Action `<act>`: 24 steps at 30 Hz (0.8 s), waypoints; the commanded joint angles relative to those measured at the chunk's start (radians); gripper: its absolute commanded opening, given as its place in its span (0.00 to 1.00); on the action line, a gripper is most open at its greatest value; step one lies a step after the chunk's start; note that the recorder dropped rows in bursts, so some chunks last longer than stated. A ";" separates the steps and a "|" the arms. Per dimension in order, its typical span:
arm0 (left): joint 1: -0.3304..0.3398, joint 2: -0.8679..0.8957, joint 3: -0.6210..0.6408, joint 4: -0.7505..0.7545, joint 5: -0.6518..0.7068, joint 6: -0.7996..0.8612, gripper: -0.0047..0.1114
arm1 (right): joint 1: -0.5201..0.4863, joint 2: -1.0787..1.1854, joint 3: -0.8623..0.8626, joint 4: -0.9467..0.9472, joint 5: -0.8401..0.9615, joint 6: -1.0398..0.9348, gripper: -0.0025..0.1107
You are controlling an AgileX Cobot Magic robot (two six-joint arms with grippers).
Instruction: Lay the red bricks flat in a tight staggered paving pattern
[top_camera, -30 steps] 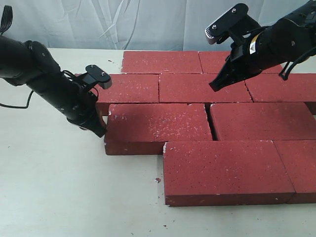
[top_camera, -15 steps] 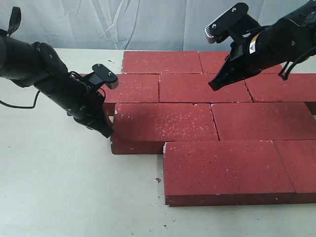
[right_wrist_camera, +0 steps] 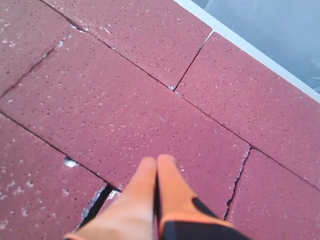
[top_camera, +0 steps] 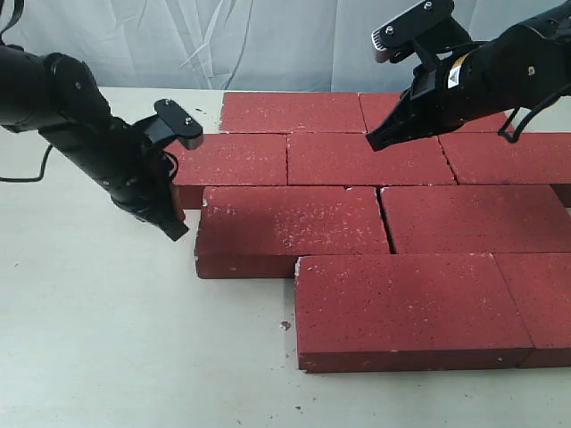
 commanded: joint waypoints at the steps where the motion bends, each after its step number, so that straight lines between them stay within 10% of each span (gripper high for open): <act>1: -0.005 -0.079 -0.044 0.098 0.003 -0.129 0.04 | -0.003 -0.024 0.002 0.017 -0.066 0.003 0.01; 7: -0.003 -0.101 -0.138 0.147 -0.001 -0.283 0.04 | -0.005 -0.009 -0.112 0.020 0.149 0.003 0.01; 16: 0.026 -0.141 -0.236 0.639 0.587 -0.604 0.04 | -0.007 -0.053 -0.239 -0.157 0.730 0.061 0.01; 24: 0.125 -0.307 -0.194 0.535 0.526 -0.628 0.04 | -0.168 -0.204 -0.174 -0.003 0.715 0.067 0.01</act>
